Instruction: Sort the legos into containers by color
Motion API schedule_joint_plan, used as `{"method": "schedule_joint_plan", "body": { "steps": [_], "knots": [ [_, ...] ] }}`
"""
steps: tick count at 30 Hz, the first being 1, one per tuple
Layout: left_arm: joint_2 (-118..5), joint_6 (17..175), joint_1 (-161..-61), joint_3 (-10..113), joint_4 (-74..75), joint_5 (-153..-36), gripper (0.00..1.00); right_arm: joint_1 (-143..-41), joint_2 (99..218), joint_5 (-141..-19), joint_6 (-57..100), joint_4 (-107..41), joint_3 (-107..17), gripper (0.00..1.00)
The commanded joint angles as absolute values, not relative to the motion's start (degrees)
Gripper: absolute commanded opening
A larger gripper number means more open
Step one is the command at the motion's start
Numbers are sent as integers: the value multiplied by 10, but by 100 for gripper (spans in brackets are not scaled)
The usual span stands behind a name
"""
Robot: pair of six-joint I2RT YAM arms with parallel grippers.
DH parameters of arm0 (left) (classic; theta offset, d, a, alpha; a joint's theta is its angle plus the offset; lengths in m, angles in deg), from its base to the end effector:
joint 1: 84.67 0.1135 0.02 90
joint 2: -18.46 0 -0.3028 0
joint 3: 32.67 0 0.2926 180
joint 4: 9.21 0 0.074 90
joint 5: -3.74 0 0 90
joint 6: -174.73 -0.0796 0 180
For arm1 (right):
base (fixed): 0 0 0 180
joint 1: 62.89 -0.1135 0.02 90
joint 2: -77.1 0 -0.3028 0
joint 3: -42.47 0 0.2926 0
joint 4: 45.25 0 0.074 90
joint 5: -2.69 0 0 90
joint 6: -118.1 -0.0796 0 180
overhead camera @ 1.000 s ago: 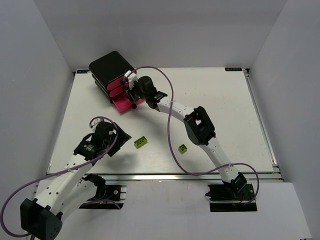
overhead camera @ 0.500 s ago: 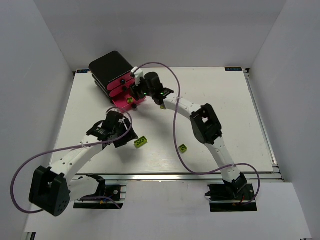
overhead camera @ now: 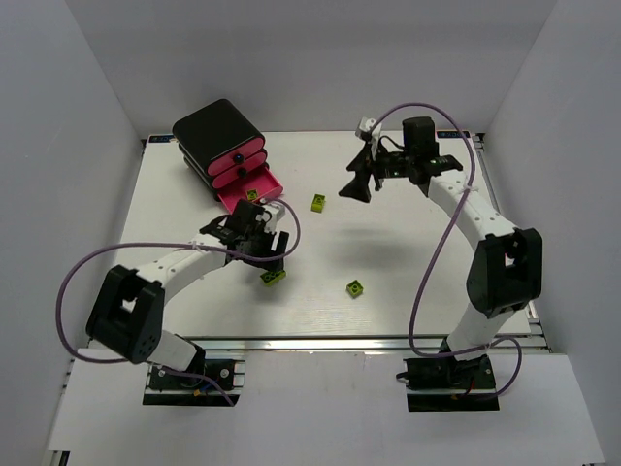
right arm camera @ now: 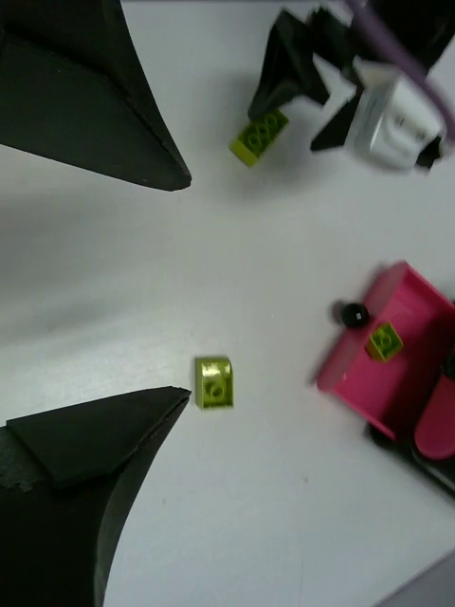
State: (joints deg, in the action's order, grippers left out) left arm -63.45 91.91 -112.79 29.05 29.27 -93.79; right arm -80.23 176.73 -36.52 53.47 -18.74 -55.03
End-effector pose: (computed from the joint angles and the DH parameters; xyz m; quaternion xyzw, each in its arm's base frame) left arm 0.2875 -0.1655 0.1817 0.1920 0.9416 -0.1419 0.2376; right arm 0.4323 0.1996 0.3416 -0.4867 0.6439 0.3357 0.4856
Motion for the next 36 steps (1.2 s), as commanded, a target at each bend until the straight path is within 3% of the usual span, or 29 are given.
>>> {"method": "schedule_joint_plan", "body": {
  "steps": [1, 8, 10, 13, 14, 17, 25, 36],
  "knots": [
    [-663, 821, -1146, 308, 271, -915, 86, -812, 1710, -315, 615, -94, -493, 89],
    [-749, 797, -1199, 346, 271, -845, 86, -793, 1680, -324, 610, -88, -464, 89],
    [-758, 804, -1208, 345, 271, -807, 81, -789, 1684, -323, 604, -85, -467, 89],
    [-767, 815, -1214, 345, 278, -776, 63, -784, 1686, -318, 597, -85, -469, 89],
    [-770, 819, -1214, 350, 288, -772, 44, -782, 1685, -318, 596, -84, -466, 89],
    [-771, 839, -1214, 354, 299, -751, 12, -781, 1682, -319, 597, -82, -462, 89],
    [-710, 848, -1188, 385, 233, -685, 1, -780, 1673, -355, 620, -67, -441, 86],
    [-867, 705, -1122, 573, 201, -589, 1, -779, 1646, -401, 655, -49, -395, 84]
  ]
}}
